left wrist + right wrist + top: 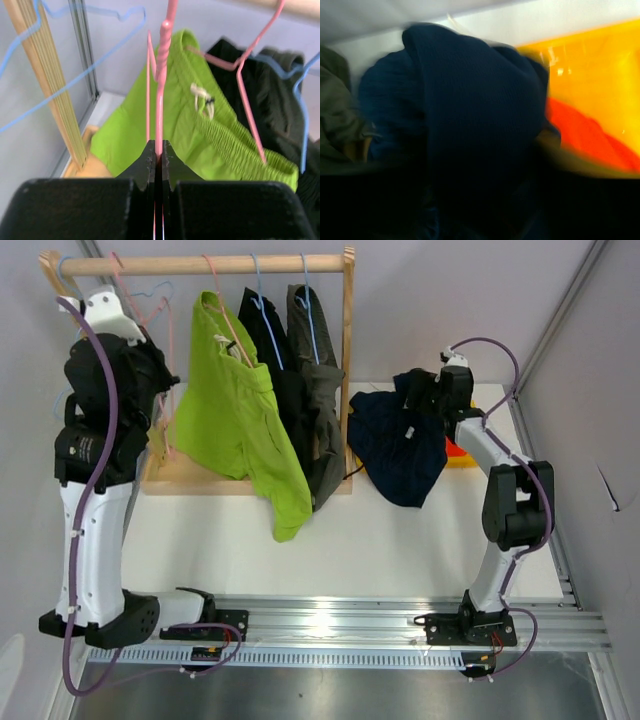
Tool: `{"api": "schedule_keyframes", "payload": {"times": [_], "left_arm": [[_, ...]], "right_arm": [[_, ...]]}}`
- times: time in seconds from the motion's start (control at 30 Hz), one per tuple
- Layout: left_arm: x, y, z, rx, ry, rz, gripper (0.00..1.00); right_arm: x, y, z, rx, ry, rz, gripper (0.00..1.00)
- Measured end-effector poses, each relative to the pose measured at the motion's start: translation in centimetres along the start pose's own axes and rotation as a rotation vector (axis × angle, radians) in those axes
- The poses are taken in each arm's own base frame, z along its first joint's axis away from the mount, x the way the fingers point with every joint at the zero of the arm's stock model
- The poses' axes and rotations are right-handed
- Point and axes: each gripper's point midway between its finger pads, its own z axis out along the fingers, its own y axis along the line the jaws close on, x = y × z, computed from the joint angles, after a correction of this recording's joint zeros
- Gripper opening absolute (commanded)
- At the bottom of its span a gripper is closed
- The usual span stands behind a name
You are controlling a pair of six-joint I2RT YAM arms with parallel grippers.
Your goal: Remove the shorts from the hanger
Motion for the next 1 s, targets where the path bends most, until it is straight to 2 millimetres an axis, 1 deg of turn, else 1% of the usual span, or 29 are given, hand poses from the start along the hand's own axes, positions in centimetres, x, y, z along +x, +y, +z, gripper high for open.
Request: {"api": "schedule_keyframes", "payload": {"times": [0.07, 0.17, 0.2, 0.3, 0.37, 0.4, 0.47, 0.53, 0.6, 0.67, 0.77, 0.9, 1.0], "left_arm": [[-1.9, 0.1, 0.2, -0.006, -0.039, -0.008, 0.0], [-4.0, 0.4, 1.4, -0.023, -0.076, -0.015, 0.0], [-4.4, 0.5, 2.1, -0.031, -0.078, -0.015, 0.0], [-5.2, 0.8, 4.7, -0.044, -0.083, -0.018, 0.0], [-4.8, 1.0, 6.9, -0.054, -0.062, -0.014, 0.0], [-4.5, 1.1, 8.0, -0.055, -0.052, -0.011, 0.0], [-3.6, 1.2, 10.2, -0.053, -0.026, -0.007, 0.0], [-2.7, 1.2, 12.3, -0.046, 0.0, -0.004, 0.0], [-2.0, 1.3, 14.0, -0.033, 0.02, -0.004, 0.0], [-1.8, 1.5, 14.9, -0.026, 0.022, -0.007, 0.0], [-1.7, 1.7, 15.5, -0.017, 0.023, -0.012, 0.0], [-1.6, 1.8, 15.9, -0.011, 0.022, -0.027, 0.0], [-0.6, 2.2, 16.6, -0.02, 0.039, -0.033, 0.0]], "right_arm": [[1.0, -0.1, 0.2, 0.006, 0.042, 0.01, 0.99], [2.2, -0.1, -0.2, 0.003, 0.066, 0.042, 0.99], [3.2, -0.2, -0.8, 0.001, 0.081, 0.056, 0.99], [7.4, -0.6, -3.5, 0.008, 0.153, 0.09, 0.99], [9.3, -0.4, -5.5, 0.006, 0.181, 0.098, 0.99], [9.8, 0.0, -6.4, -0.001, 0.185, 0.101, 0.99], [10.5, 1.0, -8.1, -0.025, 0.185, 0.098, 0.99], [10.6, 2.4, -9.9, -0.061, 0.168, 0.096, 0.99], [10.7, 3.7, -11.4, -0.098, 0.152, 0.096, 1.0], [10.7, 5.1, -12.5, -0.136, 0.139, 0.093, 0.99], [11.4, 7.0, -13.4, -0.174, 0.144, 0.075, 0.99], [12.7, 8.9, -14.1, -0.201, 0.167, 0.045, 0.99], [12.9, 9.5, -14.4, -0.203, 0.167, 0.033, 0.99]]}}
